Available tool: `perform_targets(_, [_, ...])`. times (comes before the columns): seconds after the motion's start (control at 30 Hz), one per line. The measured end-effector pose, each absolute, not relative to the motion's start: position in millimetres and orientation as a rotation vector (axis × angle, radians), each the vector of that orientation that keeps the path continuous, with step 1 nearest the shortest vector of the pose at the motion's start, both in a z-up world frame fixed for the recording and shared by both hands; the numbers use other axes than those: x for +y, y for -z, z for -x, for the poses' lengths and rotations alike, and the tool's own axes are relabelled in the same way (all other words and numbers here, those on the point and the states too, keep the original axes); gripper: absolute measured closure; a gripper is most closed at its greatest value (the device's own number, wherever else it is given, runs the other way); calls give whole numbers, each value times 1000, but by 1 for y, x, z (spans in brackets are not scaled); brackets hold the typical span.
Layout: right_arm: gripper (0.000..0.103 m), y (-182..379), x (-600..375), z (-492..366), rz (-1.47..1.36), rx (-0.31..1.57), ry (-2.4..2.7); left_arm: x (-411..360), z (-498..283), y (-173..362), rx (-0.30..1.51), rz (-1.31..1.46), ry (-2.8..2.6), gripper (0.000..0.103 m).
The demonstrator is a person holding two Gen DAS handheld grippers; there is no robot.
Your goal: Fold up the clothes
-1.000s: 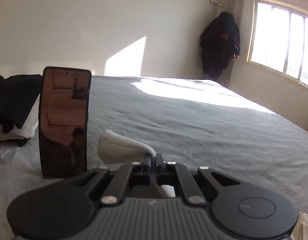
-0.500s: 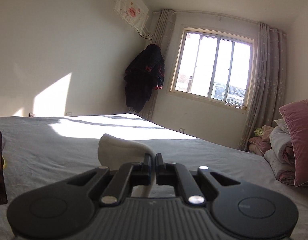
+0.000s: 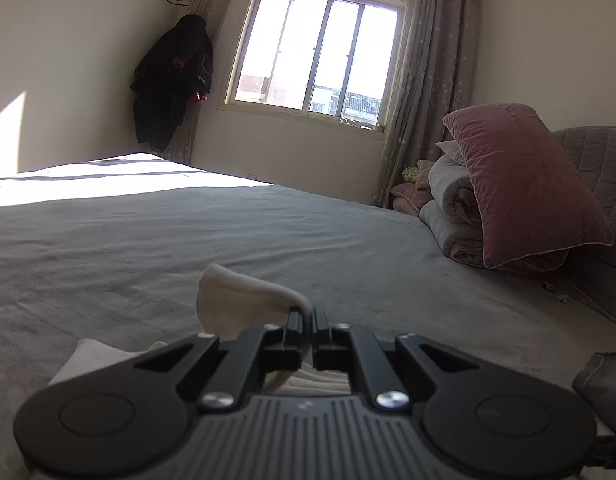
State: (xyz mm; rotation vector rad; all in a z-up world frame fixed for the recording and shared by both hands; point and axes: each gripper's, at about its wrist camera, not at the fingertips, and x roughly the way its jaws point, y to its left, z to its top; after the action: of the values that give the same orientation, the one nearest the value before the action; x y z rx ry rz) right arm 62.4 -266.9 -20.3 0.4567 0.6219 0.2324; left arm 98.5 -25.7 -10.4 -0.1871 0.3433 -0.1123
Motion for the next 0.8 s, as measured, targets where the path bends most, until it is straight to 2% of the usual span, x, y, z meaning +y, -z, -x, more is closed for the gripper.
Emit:
perform_targets(0.33, [50, 26, -271, -66, -518, 652, -256, -52, -100, 62, 590, 111, 356, 97])
perform_targets(0.5, [50, 25, -266, -73, -564, 677, -286, -43, -84, 51, 637, 33, 498, 94])
perform_targets(0.7, [50, 17, -243, -99, -573, 699, -349, -19, -62, 21, 670, -64, 510, 78])
perform_targets(0.8, [50, 22, -231, -113, -566, 719, -348, 12, -62, 11, 683, -36, 381, 78])
